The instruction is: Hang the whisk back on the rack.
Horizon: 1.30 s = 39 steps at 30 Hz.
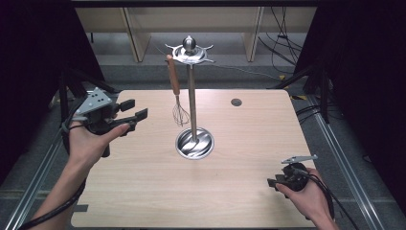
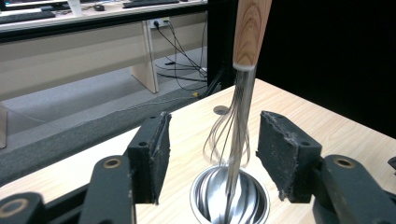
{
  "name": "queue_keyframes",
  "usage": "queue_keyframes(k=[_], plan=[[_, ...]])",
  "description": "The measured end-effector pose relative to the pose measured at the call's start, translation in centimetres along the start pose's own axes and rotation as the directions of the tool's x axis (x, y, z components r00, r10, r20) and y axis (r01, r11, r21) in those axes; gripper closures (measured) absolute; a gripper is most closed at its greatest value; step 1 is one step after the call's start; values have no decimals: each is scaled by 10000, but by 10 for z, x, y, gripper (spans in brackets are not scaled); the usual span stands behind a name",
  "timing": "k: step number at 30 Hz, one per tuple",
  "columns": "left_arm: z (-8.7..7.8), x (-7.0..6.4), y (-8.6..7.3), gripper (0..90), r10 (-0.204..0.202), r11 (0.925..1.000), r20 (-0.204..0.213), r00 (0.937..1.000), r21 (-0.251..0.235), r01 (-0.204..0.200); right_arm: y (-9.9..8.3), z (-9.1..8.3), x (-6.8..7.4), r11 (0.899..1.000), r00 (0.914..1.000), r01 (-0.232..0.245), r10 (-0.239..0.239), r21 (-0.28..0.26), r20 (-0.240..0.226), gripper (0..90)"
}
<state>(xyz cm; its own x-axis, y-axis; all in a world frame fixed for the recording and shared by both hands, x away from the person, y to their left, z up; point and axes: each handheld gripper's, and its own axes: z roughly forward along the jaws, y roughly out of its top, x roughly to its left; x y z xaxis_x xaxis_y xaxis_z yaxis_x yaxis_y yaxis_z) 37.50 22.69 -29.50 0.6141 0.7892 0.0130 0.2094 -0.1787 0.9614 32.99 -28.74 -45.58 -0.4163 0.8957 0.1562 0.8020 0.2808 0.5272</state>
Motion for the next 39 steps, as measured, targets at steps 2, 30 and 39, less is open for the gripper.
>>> queue_keyframes(k=[2,30,39], plan=[[-6,1,-5,410,-117,9999,-69,9999,-24,117,0,0,0,10000,10000,1,-1,0,9,585],[-20,-14,-144,313,-1399,9837,-910,9860,1005,1488,0,0,0,10000,10000,59,-59,-37,45,547],[-13,-22,-186,318,-1206,9731,-925,9884,1857,1362,0,1,-1,9998,9999,143,-143,113,-32,535]])
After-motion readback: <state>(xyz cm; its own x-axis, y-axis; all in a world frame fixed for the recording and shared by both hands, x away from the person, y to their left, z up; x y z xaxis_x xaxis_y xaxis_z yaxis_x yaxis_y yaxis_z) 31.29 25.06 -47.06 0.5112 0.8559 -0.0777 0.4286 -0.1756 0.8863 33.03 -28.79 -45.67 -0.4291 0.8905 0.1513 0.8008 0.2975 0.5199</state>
